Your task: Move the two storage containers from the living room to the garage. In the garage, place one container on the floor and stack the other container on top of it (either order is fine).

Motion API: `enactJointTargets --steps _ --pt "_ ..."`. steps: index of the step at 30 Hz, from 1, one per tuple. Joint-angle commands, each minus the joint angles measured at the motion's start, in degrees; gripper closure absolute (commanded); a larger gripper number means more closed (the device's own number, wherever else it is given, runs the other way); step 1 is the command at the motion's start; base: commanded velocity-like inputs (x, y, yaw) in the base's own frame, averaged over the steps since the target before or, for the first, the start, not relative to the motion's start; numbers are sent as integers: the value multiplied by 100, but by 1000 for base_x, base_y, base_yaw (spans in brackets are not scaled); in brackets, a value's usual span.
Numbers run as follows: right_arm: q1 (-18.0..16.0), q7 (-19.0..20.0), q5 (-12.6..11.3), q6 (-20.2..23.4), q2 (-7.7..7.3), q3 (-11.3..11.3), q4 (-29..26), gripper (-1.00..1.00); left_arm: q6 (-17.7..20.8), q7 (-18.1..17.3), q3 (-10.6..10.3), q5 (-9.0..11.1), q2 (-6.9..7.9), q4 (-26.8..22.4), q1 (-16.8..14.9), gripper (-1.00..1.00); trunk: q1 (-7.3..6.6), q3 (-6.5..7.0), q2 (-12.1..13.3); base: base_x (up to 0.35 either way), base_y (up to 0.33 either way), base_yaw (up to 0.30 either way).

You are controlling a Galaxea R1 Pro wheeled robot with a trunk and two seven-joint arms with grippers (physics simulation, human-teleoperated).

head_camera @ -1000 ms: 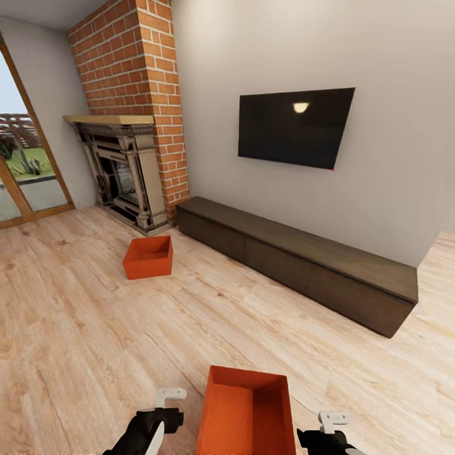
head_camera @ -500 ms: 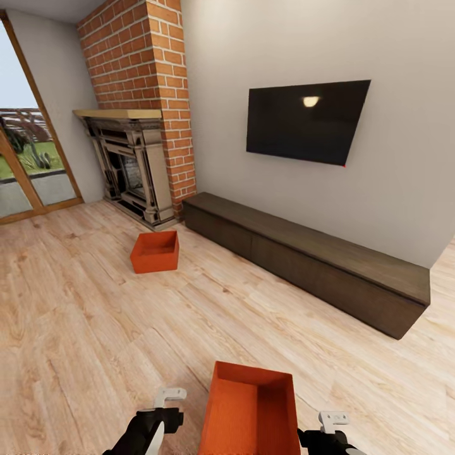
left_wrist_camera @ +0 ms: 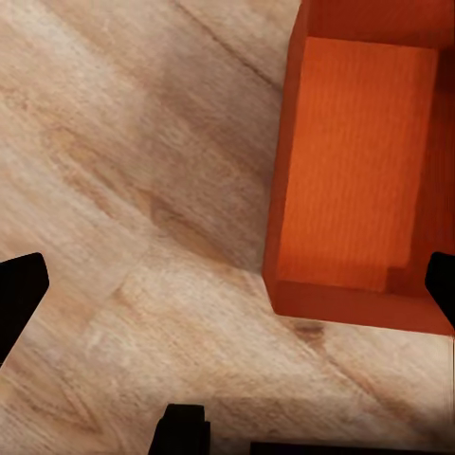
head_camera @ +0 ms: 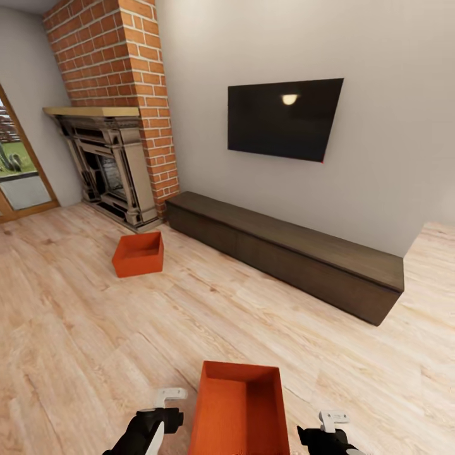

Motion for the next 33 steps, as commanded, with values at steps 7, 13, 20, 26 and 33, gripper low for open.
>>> enactJointTargets --steps 7,13,20,26,33 --pt "-2 23 -29 30 -1 -1 -9 -100 32 17 -2 -7 -1 -15 0 -100 0 -45 -3 0 0 -236" --pt "-2 23 -21 30 -1 12 -8 -100 32 14 -2 0 -1 -16 0 -100 0 -64 -3 0 0 -84" --pt "-2 9 -26 74 108 39 -3 -100 41 8 -2 19 -8 -17 0 -100 0 -80 -3 0 0 -8" --pt "-2 7 -28 82 138 38 -4 -100 41 8 -2 20 -8 -17 0 -100 0 -132 -3 0 0 0" --pt "-2 14 -29 74 140 31 -4 -100 40 8 -2 20 -9 -17 0 -100 0 -197 -3 0 0 0"
